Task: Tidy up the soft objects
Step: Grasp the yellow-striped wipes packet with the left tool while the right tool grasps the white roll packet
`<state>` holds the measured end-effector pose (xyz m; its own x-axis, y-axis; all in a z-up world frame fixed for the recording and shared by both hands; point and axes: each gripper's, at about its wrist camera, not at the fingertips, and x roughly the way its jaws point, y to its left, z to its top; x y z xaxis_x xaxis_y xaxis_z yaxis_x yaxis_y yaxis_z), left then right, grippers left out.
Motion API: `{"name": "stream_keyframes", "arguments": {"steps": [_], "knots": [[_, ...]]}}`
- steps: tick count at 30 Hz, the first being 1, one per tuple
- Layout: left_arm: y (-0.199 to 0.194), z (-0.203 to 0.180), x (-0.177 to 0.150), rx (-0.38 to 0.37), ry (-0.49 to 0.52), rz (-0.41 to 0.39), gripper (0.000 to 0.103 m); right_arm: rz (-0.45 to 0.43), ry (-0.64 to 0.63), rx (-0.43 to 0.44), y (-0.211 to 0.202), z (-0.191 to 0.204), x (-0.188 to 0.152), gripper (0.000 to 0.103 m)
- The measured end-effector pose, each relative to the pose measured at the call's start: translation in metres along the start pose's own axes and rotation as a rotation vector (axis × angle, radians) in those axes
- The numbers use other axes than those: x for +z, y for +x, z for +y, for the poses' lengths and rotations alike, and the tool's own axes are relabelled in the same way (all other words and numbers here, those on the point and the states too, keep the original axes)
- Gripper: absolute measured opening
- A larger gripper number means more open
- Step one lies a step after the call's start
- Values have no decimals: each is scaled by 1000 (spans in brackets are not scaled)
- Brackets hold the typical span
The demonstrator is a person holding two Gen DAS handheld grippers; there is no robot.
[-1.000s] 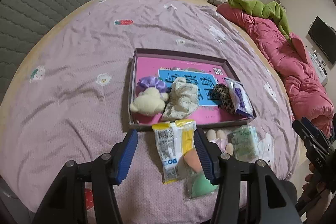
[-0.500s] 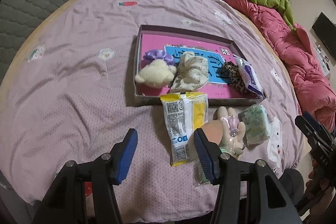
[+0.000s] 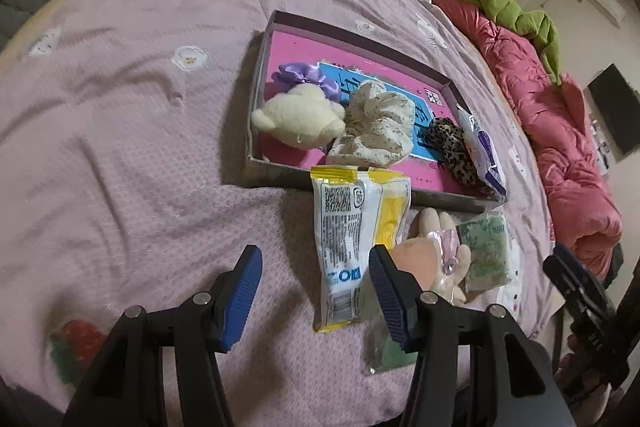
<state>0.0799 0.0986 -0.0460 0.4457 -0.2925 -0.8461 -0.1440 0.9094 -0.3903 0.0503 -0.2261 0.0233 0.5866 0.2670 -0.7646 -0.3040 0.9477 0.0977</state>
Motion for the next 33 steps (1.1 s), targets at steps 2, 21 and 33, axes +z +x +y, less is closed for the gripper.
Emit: {"name": "stream_keyframes", "arguments": {"steps": [2,21,33], "knots": [[6,1,4,-26,-1,6,55,12,-1,5,5,0,-1,70],[50,-2,24,-170,-26,48,55,116,29,68,53,0,-11,70],[60,-1,30,-285,-63,57,50,116,14,96,63,5,-7,56]]}}
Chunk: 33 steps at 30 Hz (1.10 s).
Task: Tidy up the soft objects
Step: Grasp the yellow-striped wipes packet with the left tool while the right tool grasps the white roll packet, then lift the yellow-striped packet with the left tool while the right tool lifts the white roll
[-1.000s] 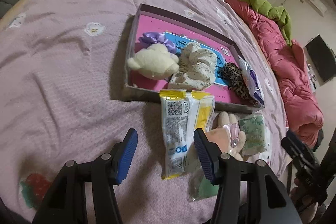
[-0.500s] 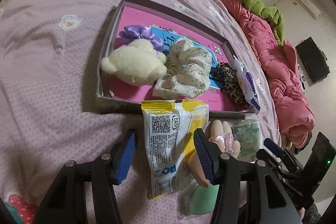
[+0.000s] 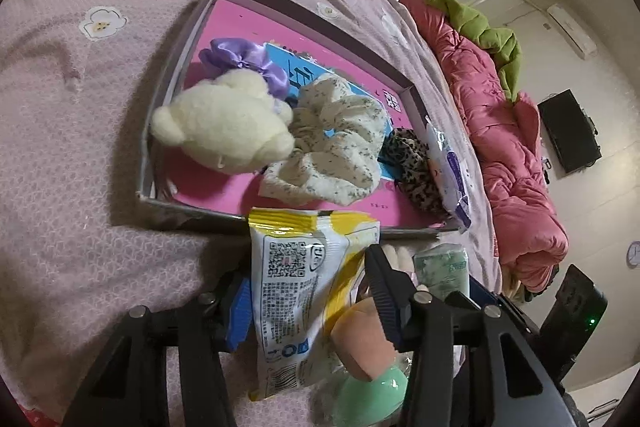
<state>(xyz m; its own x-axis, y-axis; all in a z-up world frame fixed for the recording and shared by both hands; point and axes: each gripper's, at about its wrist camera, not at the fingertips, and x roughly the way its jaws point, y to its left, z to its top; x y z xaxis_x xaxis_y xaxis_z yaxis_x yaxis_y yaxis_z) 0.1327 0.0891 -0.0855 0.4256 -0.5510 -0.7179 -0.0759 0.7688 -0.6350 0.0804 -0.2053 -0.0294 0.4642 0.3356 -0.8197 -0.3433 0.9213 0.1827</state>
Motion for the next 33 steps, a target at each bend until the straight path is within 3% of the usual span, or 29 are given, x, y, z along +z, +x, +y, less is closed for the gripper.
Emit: {"name": "stream_keyframes", "arguments": {"steps": [8,22,33], "knots": [[5,2,3,-37,-16,35,42,22,-24,31,6,9,-2,26],[-11,-2,-5,-65,-18,19,18,-8,-3,45,-7,7,0,21],[-41,-20,-8,-32,38,-63,15,-56,-1,53,-24,9,4,21]]}}
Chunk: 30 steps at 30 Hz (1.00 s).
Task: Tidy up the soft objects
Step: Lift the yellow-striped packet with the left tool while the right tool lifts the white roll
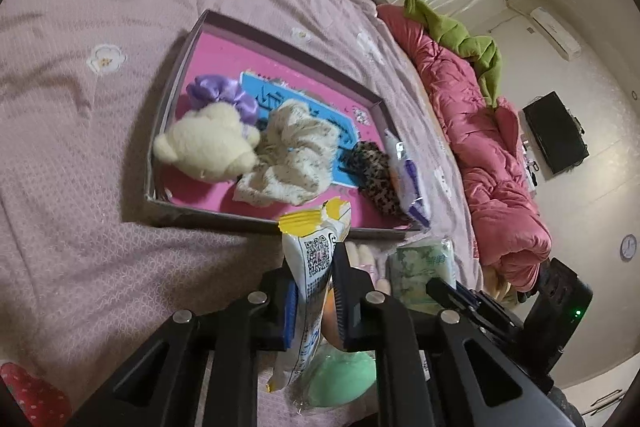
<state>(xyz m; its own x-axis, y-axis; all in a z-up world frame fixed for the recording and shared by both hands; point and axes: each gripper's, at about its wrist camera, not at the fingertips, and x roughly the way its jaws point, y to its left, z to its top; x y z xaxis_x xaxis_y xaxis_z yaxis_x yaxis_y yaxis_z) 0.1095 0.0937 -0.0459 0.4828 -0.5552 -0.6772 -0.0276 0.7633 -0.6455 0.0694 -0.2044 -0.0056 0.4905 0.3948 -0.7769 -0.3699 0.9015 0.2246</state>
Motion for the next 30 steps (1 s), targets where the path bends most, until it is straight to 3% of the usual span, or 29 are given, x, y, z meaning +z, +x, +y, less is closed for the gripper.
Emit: {"name": "stream_keyframes", "arguments": {"steps": [30], "knots": [[-73,-56,17,11,102,-190,15,-169,12,68,-49,18,34,21]]}}
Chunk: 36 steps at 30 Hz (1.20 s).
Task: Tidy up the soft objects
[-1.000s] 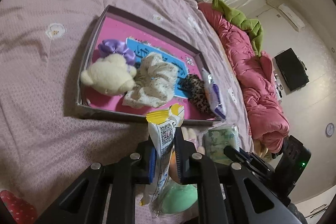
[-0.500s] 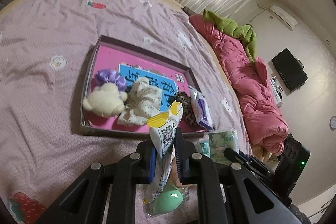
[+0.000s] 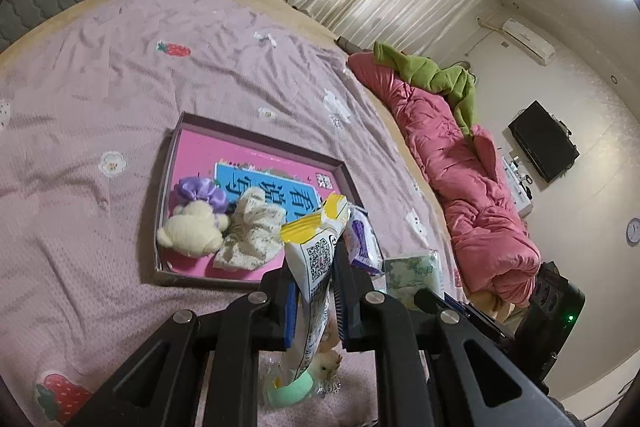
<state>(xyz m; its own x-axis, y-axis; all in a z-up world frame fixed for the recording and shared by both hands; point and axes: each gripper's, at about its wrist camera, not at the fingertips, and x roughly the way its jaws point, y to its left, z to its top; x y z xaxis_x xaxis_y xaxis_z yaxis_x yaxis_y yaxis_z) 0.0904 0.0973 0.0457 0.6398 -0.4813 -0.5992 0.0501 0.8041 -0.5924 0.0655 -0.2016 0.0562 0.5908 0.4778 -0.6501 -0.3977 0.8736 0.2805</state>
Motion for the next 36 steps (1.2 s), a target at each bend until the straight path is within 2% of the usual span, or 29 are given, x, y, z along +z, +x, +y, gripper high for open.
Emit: {"name": "stream_keyframes", "arguments": {"steps": [14,22,29,36], "knots": [[-21,-20,24,21,38,-91,15,-79,-13,20,-9,15,33,21],[-22,-25,35,38,63,-104,15,-97,-25,29,-5,22,46,21],[-10,-22,50,37,63,-82,15,-97,-16,23,5,19,55,21],[23,-9,55,57,62,-11,15,-81,-7,24,24,16,59,21]]}}
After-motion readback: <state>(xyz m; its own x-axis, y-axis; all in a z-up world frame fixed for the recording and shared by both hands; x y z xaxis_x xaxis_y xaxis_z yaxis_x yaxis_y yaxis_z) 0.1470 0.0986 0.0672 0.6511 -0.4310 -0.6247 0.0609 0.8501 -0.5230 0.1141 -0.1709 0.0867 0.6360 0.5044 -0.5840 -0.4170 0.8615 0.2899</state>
